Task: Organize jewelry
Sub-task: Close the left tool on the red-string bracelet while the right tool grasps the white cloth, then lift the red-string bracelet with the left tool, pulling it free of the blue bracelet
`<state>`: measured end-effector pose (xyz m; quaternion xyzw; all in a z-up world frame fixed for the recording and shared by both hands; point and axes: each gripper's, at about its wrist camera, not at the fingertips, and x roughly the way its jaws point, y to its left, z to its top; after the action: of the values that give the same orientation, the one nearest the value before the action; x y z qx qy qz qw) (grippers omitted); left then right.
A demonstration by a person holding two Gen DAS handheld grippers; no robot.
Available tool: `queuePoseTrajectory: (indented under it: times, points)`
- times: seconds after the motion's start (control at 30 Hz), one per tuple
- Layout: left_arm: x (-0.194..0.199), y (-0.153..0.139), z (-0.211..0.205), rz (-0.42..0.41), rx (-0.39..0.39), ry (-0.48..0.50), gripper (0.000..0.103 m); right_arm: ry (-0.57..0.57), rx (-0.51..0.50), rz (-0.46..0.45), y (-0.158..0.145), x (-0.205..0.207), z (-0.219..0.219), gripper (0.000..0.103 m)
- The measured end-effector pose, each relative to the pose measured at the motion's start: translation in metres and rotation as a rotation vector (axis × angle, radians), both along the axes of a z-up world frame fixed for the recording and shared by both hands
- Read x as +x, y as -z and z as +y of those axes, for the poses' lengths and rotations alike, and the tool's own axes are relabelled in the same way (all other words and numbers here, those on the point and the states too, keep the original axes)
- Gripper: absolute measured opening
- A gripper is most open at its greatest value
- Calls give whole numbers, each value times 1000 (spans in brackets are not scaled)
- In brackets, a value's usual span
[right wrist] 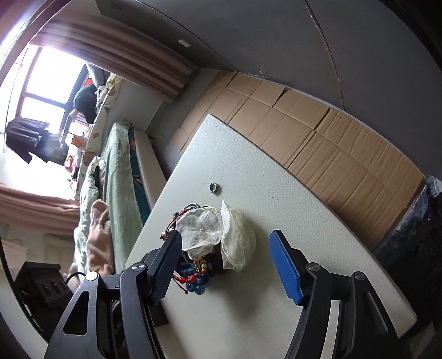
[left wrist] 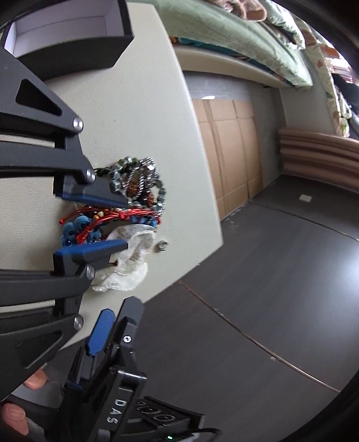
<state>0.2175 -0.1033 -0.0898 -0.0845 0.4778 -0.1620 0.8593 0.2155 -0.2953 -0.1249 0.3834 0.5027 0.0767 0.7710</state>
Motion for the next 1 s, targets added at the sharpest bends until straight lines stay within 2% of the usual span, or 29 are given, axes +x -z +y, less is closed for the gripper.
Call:
queuePoseTrajectory:
  times: [0.03, 0.1, 0.37, 0.43, 0.47, 0.5, 0.53, 0.63, 0.8, 0.87, 1.0]
  points:
    - [-1, 3, -1, 1, 3, 11, 15, -6, -5, 5, 2, 1, 1, 68]
    - [-3, 6, 0, -2, 12, 5, 4, -18, -18, 19, 5, 5, 6, 68]
    - [-16, -10, 23, -56, -86, -21, 3, -29, -82, 40, 13, 14, 14, 65]
    - [-20, -16, 29, -69, -121, -29, 3, -25, -64, 48, 19, 15, 12, 37]
    - [-23, -19, 31, -75, -134, -30, 3, -20, -42, 57, 23, 14, 10, 29]
    - [-24, -21, 33, -79, -146, -31, 3, -16, -21, 64, 27, 13, 8, 12]
    - [-27, -24, 36, -83, -162, -31, 3, -13, 14, 67, 32, 12, 6, 8]
    - [-31, -25, 43, -74, -179, -37, 3, 4, 56, 40, 31, 4, 3, 5]
    - [-34, -5, 41, 20, -91, -31, 3, -16, 45, -54, 6, -8, 8, 5]
    - [-38, 3, 39, 50, -52, -25, 3, -25, 31, -65, 2, -11, 11, 5]
    - [-48, 6, 41, 58, -18, -25, 3, -37, 37, -39, 5, -18, 14, 5]
